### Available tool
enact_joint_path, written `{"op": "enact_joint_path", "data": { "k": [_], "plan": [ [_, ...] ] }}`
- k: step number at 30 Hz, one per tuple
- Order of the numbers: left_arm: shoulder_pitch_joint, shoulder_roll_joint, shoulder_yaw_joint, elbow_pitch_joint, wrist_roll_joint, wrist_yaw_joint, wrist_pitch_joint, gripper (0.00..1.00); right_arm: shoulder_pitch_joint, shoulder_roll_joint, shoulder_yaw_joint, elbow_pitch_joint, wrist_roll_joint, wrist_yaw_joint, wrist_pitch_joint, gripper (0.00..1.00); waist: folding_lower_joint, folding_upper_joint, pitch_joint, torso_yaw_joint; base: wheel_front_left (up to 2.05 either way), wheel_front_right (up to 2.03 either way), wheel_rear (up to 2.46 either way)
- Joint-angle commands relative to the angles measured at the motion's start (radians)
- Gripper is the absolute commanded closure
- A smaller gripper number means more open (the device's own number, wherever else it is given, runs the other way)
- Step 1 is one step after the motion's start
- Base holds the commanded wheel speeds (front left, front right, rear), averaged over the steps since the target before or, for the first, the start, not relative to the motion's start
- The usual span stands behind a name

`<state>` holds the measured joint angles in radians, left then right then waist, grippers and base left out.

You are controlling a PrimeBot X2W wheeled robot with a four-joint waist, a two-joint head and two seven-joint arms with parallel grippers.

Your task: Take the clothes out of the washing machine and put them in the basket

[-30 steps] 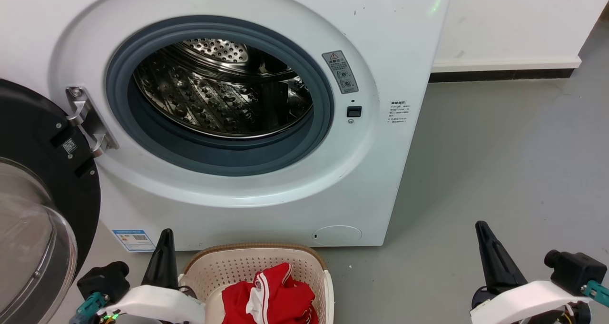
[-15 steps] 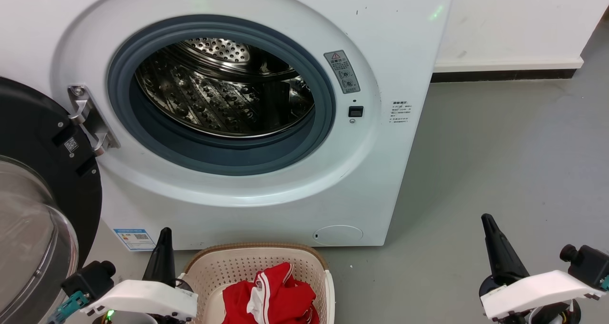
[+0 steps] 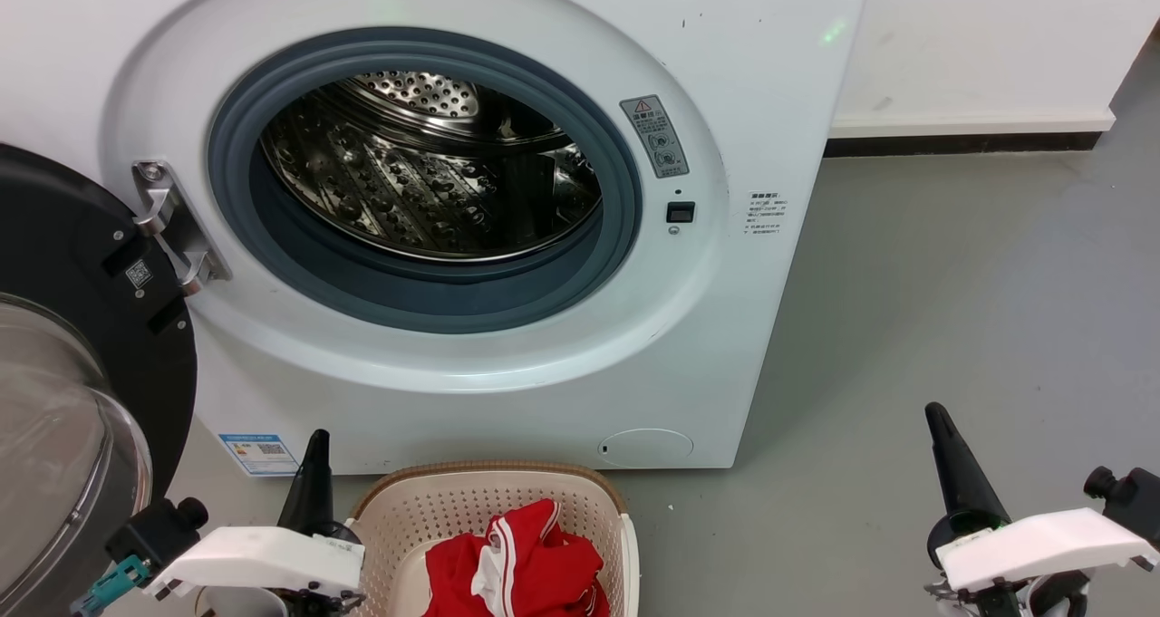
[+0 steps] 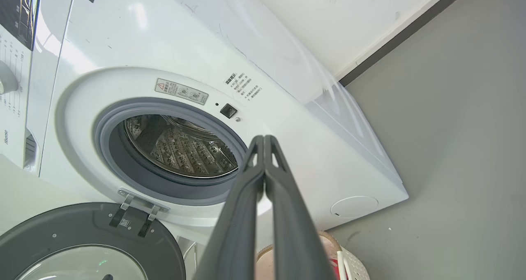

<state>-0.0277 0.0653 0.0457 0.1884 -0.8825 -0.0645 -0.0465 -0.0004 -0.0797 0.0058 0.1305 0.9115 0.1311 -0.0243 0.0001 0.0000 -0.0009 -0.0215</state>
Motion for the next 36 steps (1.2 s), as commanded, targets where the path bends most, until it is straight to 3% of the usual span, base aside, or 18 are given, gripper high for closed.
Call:
{"op": "enact_joint_path", "data": {
  "k": [1, 36],
  "plan": [
    [-0.028, 0.003, 0.007, -0.008, -0.024, -0.007, 0.006, 1.00, -0.029, -0.008, -0.005, -0.005, 0.028, 0.000, 0.004, 1.00, -0.0001, 0.0000, 0.000, 0.000, 0.00, 0.00, 0.00],
    [-0.063, -0.007, 0.044, 0.029, -0.424, -0.043, 0.096, 1.00, -0.074, -0.007, -0.043, 0.061, 0.432, 0.000, 0.060, 1.00, -0.0001, 0.0000, 0.002, 0.010, 0.00, 0.00, 0.00]
  ]
}}
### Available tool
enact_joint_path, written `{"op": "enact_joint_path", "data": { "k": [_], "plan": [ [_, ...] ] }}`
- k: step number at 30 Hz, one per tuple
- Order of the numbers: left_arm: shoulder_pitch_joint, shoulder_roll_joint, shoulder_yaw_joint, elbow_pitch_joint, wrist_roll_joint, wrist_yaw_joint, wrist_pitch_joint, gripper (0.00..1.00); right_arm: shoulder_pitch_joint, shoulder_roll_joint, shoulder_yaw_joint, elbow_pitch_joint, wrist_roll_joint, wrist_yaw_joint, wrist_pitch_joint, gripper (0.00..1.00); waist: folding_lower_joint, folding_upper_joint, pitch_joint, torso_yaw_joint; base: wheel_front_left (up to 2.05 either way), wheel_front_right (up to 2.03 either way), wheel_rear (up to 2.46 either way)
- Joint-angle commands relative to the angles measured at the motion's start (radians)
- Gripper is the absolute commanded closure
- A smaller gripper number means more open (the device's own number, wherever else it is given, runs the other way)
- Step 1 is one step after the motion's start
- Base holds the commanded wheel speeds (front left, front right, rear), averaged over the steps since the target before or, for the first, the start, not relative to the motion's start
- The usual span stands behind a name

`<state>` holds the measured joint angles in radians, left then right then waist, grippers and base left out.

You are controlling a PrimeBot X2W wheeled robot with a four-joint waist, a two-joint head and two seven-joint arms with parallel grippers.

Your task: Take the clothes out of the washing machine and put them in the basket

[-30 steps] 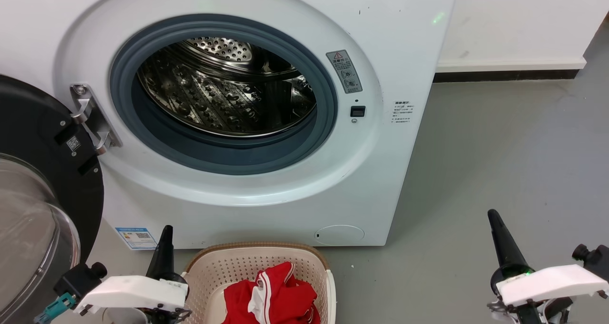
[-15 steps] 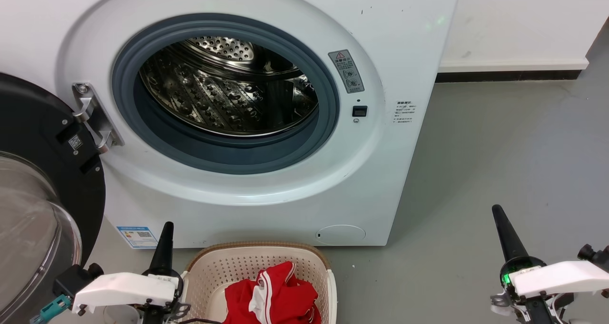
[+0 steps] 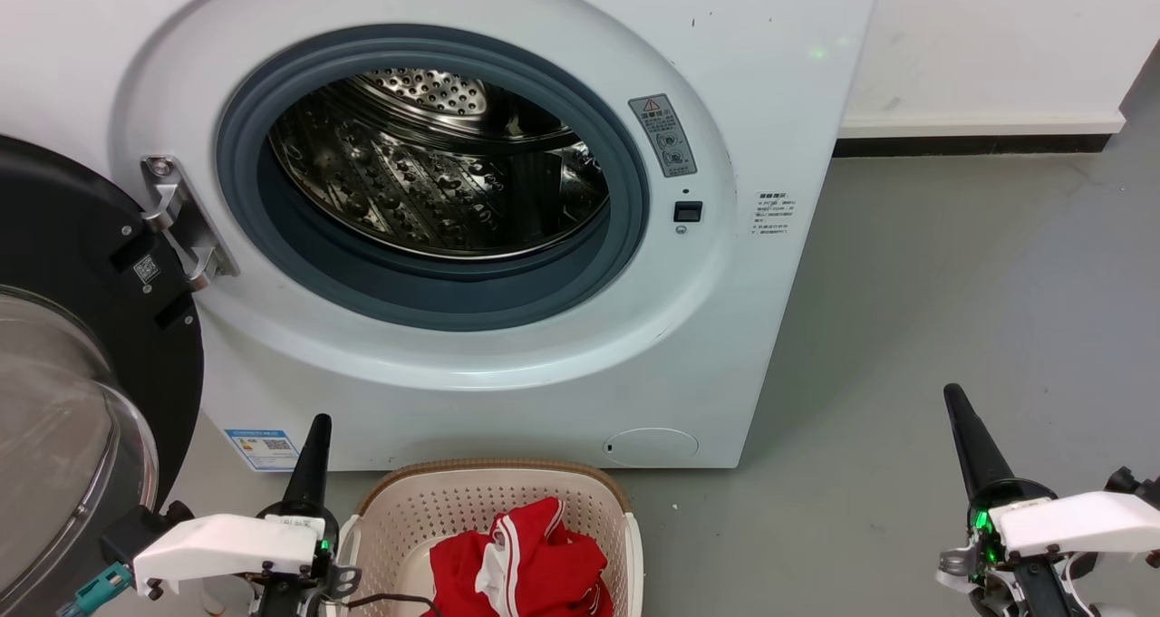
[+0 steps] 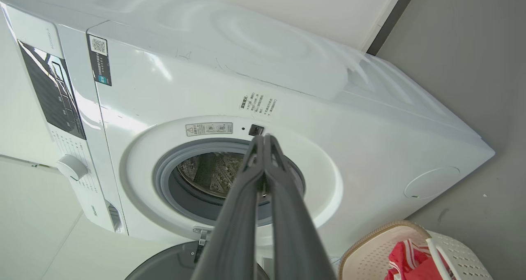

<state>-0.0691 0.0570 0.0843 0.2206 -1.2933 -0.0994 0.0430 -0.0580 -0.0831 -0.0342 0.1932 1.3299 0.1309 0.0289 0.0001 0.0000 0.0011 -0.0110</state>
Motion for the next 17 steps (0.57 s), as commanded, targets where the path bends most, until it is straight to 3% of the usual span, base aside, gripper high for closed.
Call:
{"op": "enact_joint_path", "data": {
  "k": [1, 17],
  "plan": [
    [-0.023, 0.001, 0.006, -0.002, -0.022, -0.008, 0.008, 1.00, -0.018, -0.003, -0.004, 0.000, 0.023, 0.000, 0.007, 1.00, -0.0001, 0.0000, 0.000, 0.000, 0.00, 0.00, 0.00],
    [-0.032, -0.003, 0.017, 0.011, -0.158, -0.020, 0.038, 1.00, -0.034, 0.000, -0.020, 0.024, 0.158, 0.000, 0.028, 1.00, -0.0001, 0.0000, 0.001, 0.005, 0.00, 0.00, 0.00]
  ]
}}
